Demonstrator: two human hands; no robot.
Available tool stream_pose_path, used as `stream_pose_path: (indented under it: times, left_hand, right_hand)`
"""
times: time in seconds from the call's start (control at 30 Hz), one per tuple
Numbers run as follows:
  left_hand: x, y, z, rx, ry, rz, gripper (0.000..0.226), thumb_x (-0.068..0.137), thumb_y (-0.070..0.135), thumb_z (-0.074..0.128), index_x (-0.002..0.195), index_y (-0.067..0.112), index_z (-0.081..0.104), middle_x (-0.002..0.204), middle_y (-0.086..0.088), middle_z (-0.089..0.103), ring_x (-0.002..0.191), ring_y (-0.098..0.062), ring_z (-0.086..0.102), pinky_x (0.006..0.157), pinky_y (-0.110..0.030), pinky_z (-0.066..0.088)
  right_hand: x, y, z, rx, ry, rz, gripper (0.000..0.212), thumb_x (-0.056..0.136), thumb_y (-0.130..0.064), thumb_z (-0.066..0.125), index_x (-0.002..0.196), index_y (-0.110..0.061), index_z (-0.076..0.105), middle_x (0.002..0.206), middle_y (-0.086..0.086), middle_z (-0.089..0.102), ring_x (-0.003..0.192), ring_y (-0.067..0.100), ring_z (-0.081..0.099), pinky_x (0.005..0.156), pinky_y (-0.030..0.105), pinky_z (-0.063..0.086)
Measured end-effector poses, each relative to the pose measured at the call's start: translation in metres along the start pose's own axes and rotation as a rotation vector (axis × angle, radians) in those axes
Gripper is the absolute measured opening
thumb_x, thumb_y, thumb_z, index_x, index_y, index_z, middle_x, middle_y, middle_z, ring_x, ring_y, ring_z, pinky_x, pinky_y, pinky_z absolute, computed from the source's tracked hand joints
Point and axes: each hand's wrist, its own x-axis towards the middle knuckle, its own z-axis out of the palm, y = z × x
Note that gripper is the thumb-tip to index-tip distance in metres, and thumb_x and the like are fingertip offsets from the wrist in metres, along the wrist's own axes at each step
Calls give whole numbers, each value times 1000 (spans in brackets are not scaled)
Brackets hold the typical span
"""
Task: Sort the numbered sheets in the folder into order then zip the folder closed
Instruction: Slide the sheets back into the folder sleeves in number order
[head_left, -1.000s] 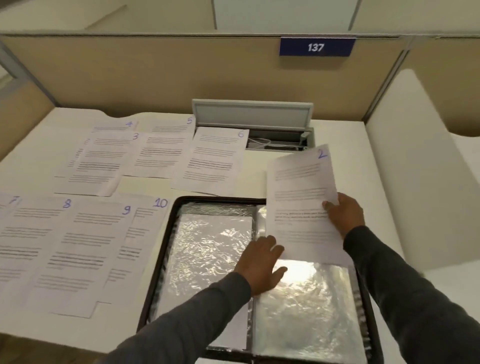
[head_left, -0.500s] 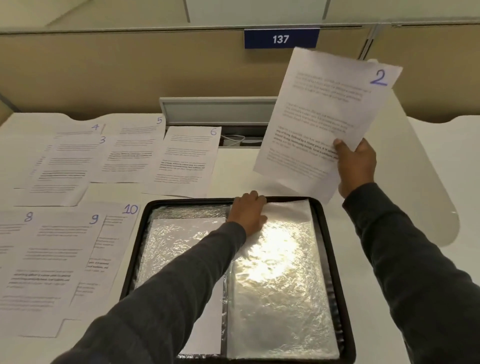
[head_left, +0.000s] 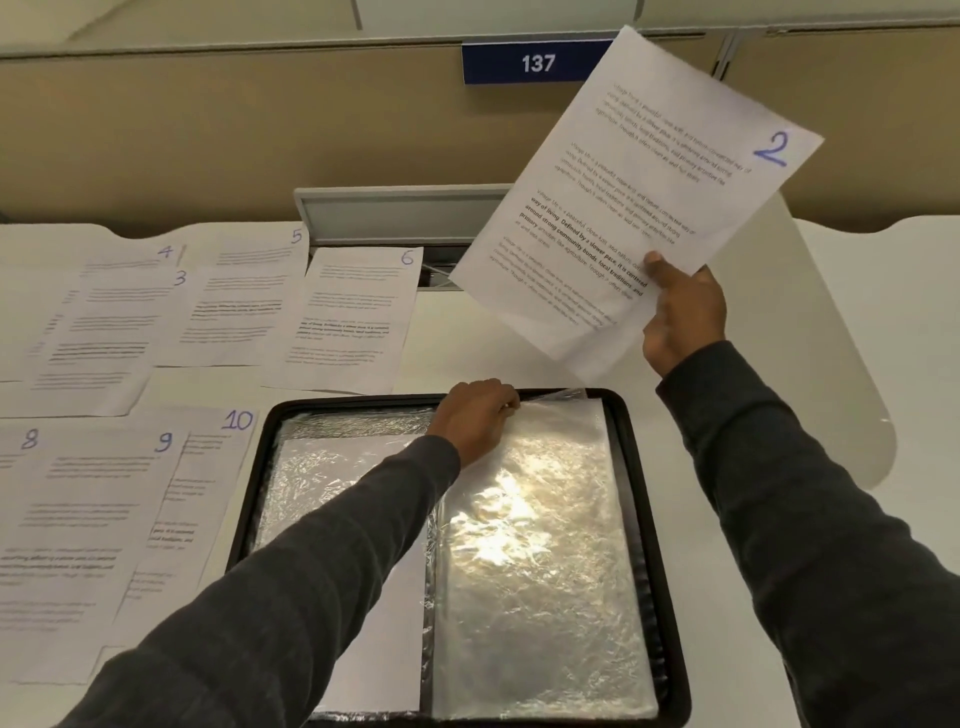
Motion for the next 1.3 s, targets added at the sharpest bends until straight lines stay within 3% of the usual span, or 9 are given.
stream_pose_path:
  times: [0.17, 0.3, 0.5, 0.63, 0.77, 1.0, 1.13, 1.3]
  left_hand:
    - [-8, 4, 3, -71, -1, 4, 7, 94, 22, 50, 100, 21, 54, 87, 0, 68, 78, -25, 62, 69, -39, 50]
    - [-8, 13, 7, -87, 36, 82, 11, 94, 19, 54, 99, 18, 64, 92, 2, 66, 85, -21, 60, 77, -36, 45]
    - [-8, 23, 12, -56, 121, 119, 13, 93, 21, 58, 96, 15, 69, 88, -1, 67, 79, -24, 61, 70, -34, 45]
    - [-9, 26, 13, -60, 173, 81, 10, 93, 23, 59, 93, 16, 68, 82, 1, 65, 74, -22, 58, 68, -39, 47]
    - [-9, 28, 13, -53, 205, 58, 7, 91, 25, 61, 91, 18, 64, 80, 3, 62, 73, -19, 56, 68, -39, 46]
    - [-5, 21, 13, -20, 204, 31, 12, 90, 30, 62, 92, 19, 62, 80, 4, 61, 74, -18, 55, 71, -37, 42]
    - [-13, 5, 16, 98, 82, 15, 17, 91, 37, 59, 101, 23, 62, 90, 6, 60, 84, -16, 52, 78, -32, 34]
    - [-24, -21, 10, 188, 40, -77, 9, 90, 26, 57, 96, 22, 64, 94, 2, 57, 89, -21, 51, 75, -31, 25]
  right_hand:
    - [2, 11, 5, 85, -3, 58, 23, 94, 2, 63, 109, -15, 65, 112, 7, 75, 105, 29, 72, 92, 50, 58]
    - [3, 19, 11, 84, -10, 68, 24, 94, 1, 62, 109, -17, 64, 102, 3, 75, 99, 26, 73, 87, 46, 60]
    - [-1, 38, 13, 45, -13, 105, 21, 95, 1, 62, 107, -17, 64, 106, 5, 74, 98, 25, 72, 93, 48, 58]
    - [-6, 52, 7, -17, -14, 126, 18, 97, -2, 61, 105, -18, 63, 106, 6, 73, 94, 24, 72, 84, 42, 60]
    - [-9, 58, -4, -81, -8, 153, 17, 98, -6, 61, 103, -21, 63, 99, 2, 74, 85, 20, 74, 65, 34, 60]
    - [-4, 56, -18, -184, -92, 182, 19, 96, -3, 63, 108, -18, 64, 116, 10, 72, 104, 30, 70, 88, 47, 59]
    - [3, 59, -26, -283, -159, 218, 27, 95, -5, 64, 121, -13, 63, 120, 10, 72, 107, 30, 70, 89, 48, 58]
    - [15, 63, -33, -389, -213, 267, 37, 94, -7, 66, 131, -10, 60, 122, 11, 71, 109, 33, 69, 92, 51, 56]
